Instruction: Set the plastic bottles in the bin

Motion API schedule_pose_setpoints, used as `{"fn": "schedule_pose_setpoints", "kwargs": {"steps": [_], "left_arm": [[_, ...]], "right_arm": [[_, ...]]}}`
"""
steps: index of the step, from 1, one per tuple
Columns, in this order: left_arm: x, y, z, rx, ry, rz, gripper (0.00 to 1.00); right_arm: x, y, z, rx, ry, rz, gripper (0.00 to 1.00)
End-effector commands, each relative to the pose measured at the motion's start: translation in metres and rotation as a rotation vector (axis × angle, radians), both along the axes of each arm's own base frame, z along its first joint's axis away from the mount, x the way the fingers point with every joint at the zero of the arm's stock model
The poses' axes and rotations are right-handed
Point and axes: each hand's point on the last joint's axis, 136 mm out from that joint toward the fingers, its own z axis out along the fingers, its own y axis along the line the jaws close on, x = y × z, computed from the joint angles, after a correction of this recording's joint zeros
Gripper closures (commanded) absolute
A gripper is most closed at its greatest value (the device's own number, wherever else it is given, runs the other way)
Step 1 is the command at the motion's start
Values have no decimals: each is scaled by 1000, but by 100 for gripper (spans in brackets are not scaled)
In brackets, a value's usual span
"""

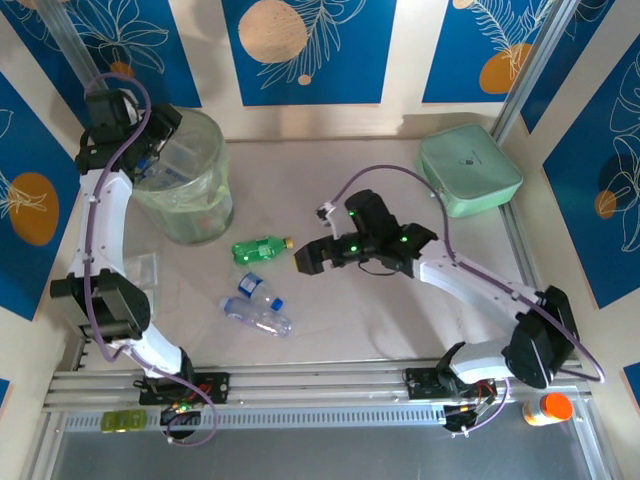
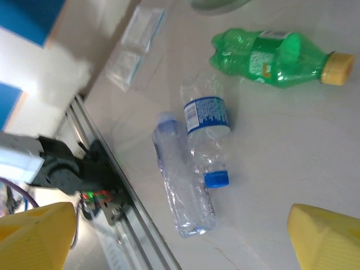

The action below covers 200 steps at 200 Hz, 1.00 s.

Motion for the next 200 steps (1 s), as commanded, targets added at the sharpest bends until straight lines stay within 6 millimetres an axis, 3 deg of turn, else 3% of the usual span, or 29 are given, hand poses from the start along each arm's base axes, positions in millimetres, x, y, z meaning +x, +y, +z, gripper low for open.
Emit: {"fn": "schedule_pose_setpoints", "kwargs": {"steps": [1, 19, 49, 96, 114, 133, 165, 200], "left_arm": [[-15, -12, 55, -24, -107, -36, 44], [-24, -22, 70, -24, -137, -52, 43], [-52, -53, 75, 0, -150, -83, 43], [-126, -107, 13, 70, -39, -104, 44], [-143, -121, -1, 79, -33, -172, 43], [-154, -131, -4, 111, -61, -255, 40], [-167, -138, 11, 155, -159, -343, 36], [-171, -149, 24, 147, -229, -414, 36]], "right_arm": [[-6, 12, -13, -138, -86, 85, 4], [3, 19, -26, -248, -137, 108, 5], [42, 31, -41, -337, -184, 93, 5], [109, 60, -57, -229, -68, 119, 4], [131, 70, -67, -171, 20, 134, 4], [148, 78, -79, -117, 123, 152, 5], [159, 83, -100, -92, 209, 182, 7], [157, 85, -114, -74, 259, 206, 8]]}}
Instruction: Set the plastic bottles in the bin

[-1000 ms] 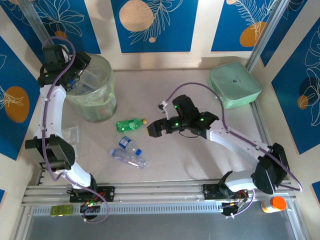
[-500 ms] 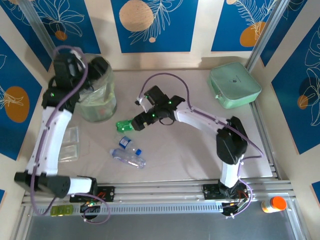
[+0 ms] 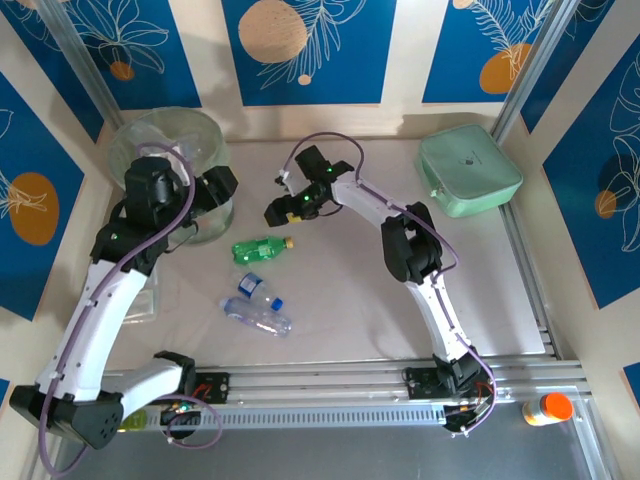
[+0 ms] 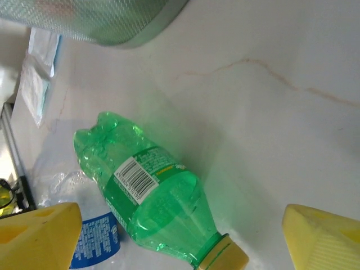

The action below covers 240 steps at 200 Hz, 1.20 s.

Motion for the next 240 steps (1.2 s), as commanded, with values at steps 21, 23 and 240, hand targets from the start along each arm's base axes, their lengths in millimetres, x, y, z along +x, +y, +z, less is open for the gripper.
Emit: {"fn": "schedule_pose_setpoints", "kwargs": {"steps": [21, 23, 240], "left_arm": [[-4, -15, 21, -4, -101, -98, 36], [-4, -15, 21, -4, -102, -99, 36], [-15, -16, 27, 17, -111, -135, 35]], "right_arm": [[-22, 10, 2, 66, 107, 79, 8], [-23, 10, 1, 68, 110, 80, 8], [-78, -9, -22, 94, 235, 136, 44]]}}
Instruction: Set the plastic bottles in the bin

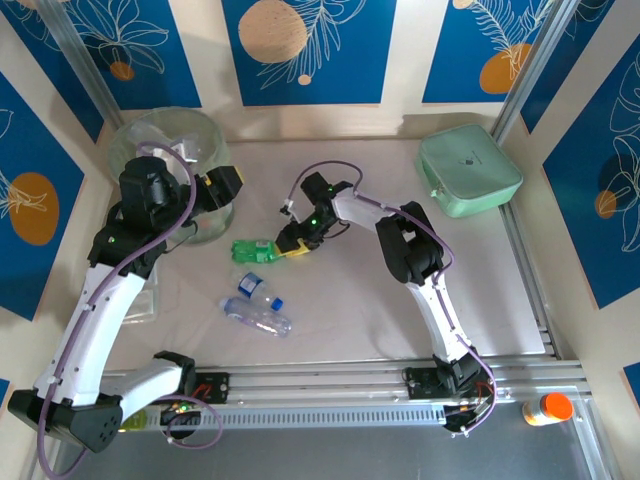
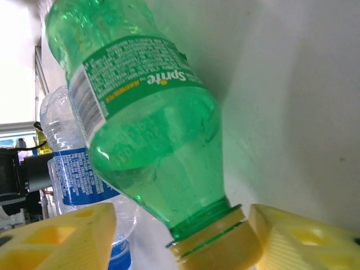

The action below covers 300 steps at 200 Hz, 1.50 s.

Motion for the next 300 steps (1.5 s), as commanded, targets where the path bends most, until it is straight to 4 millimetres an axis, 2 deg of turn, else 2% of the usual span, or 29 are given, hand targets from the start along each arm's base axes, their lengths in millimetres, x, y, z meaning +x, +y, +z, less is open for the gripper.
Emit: {"fn": "schedule_pose_setpoints", "kwargs": {"steps": [1, 49, 90, 137, 160, 174, 190, 214, 277, 300], "left_arm": [[-9, -1, 15, 13, -47, -27, 35], [-10, -1, 12, 10, -40, -25, 35], [-13, 0, 11, 8, -38, -24, 35], [-20, 4, 21, -26, -46, -5, 29], [-22, 9, 25, -25, -54, 22, 20], [-24, 7, 28, -32, -57, 10, 18], [-24, -3, 26, -70, -26, -35, 15], [-27, -33, 28, -163, -8, -177, 10], [-47, -106, 46, -222, -130, -437, 6], [-47, -125, 39, -224, -132, -480, 8]], "right_arm": [[-11, 5, 22, 60, -1, 24, 45], [-11, 3, 33, 122, 15, 9, 65], [-19, 0, 54, 175, 5, 6, 90], [-30, -19, 93, 185, -105, -62, 91], [-31, -33, 129, 200, -224, -155, 91], [-34, -42, 157, 234, -286, -213, 92], [-40, -51, 187, 294, -344, -273, 93], [-53, -60, 225, 383, -394, -326, 93], [-87, -79, 296, 578, -452, -379, 93], [-99, -83, 312, 643, -431, -370, 93]]}}
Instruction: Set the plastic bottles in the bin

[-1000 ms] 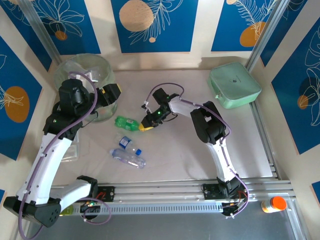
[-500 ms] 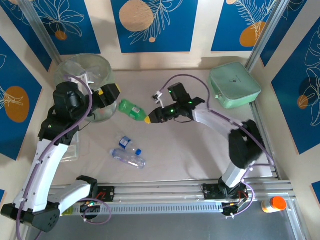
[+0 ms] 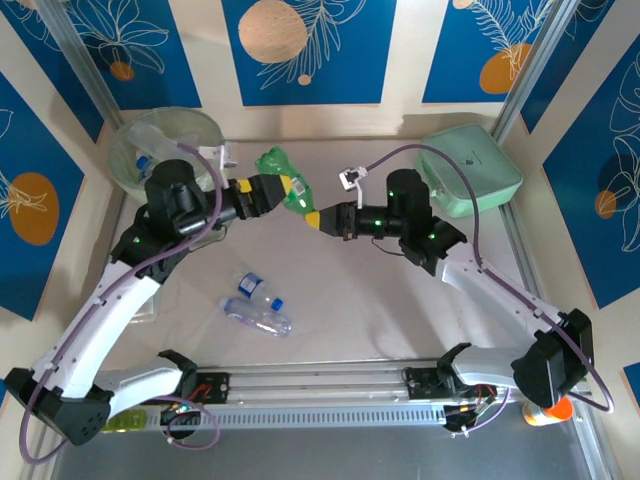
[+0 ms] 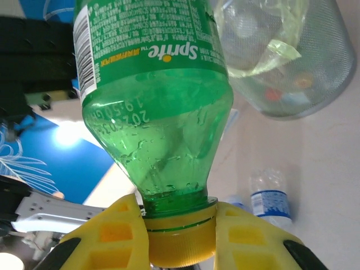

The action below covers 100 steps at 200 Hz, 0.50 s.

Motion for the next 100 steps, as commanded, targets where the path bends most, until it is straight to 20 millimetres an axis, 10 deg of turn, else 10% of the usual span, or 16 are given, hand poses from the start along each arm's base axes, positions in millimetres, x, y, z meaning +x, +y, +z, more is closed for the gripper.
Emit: {"fn": "schedule_pose_setpoints", "kwargs": {"steps": [1, 100], "left_arm": [[-5, -25, 8, -51, -59, -90, 8], [-8, -75, 7, -36, -128, -145, 23]], "right_arm": [[-18, -1, 32, 113, -29, 50, 94], [-55, -34, 54, 187, -97, 5, 94]]}}
